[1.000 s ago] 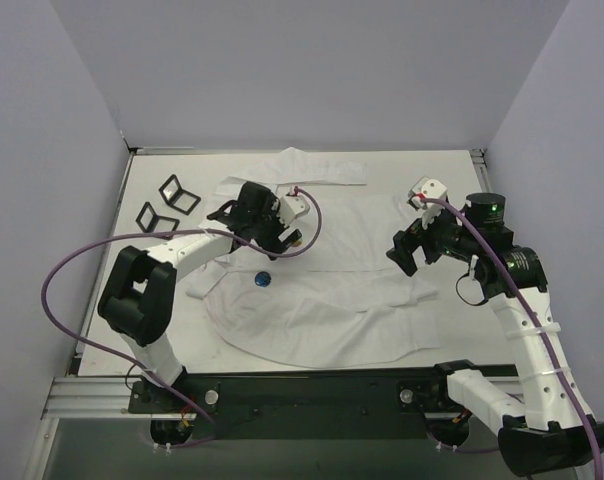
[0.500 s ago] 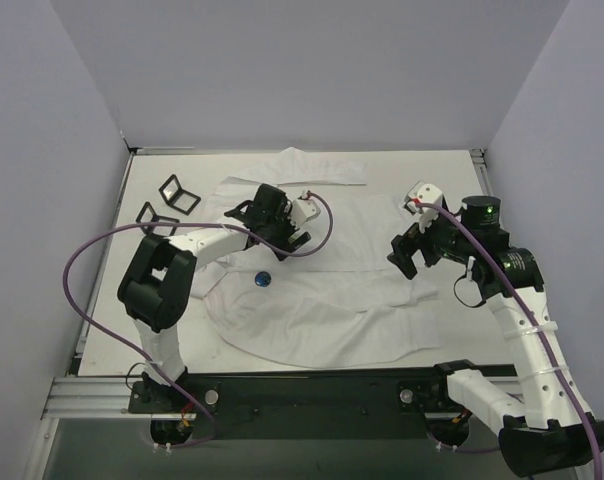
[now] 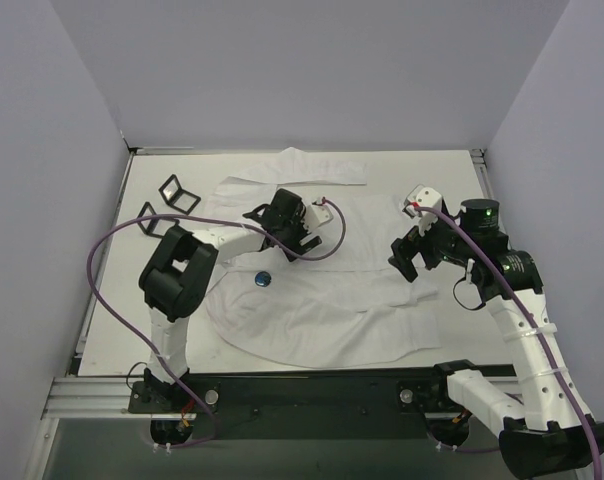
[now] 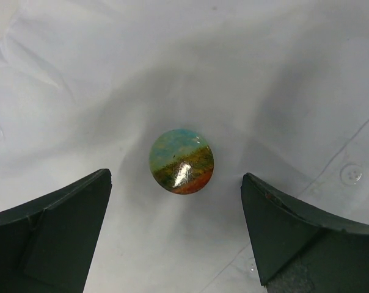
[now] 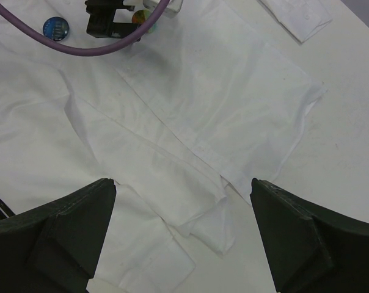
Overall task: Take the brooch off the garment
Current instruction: Pick up the flattened clothing from the center of the board.
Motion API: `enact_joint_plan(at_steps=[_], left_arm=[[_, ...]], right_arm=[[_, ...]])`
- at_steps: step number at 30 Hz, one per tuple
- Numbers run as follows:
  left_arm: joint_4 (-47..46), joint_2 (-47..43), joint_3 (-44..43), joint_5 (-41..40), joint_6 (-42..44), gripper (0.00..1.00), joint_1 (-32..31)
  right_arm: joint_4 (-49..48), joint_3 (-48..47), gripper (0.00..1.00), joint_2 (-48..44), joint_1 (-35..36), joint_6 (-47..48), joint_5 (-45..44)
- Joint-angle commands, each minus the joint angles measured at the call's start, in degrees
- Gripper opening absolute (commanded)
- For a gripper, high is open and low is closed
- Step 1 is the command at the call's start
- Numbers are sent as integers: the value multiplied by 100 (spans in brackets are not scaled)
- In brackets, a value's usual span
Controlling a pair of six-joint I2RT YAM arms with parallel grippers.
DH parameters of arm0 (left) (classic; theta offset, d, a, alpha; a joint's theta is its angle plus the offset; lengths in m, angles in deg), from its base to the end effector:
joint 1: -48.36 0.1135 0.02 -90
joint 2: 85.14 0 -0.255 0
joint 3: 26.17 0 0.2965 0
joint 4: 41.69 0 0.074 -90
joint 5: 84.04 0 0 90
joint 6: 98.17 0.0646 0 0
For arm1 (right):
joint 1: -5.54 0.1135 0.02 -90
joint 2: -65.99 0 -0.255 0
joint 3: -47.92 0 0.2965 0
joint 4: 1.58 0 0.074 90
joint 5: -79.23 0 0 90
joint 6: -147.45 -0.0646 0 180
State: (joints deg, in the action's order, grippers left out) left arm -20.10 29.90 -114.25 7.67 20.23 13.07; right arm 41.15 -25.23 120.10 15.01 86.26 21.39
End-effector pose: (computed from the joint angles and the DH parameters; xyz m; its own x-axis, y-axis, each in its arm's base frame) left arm 0.3939 -0.2812 0.1062 -0.2558 0.7635 -0.5929 0.8131 0.5017 0.2952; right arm 0.2593 0.0781 0.3651 -0.0484 -0.4217 -0.9054 -0.7343 0.6295 -0.2539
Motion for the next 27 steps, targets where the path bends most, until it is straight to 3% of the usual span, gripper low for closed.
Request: enact_joint_plan(at_steps=[1,16,27], left_arm=[[-95,45,-279,56,-63,97,4],[441,326,-744,549,-362,96,154],[925,493,-1166,1103,-652,79,488]], right_arm=[[-64,65,99,-93,19,115,53],[-73,136,99,-128,-7,150,80],[-90,144,98,-146,-60,124,124]])
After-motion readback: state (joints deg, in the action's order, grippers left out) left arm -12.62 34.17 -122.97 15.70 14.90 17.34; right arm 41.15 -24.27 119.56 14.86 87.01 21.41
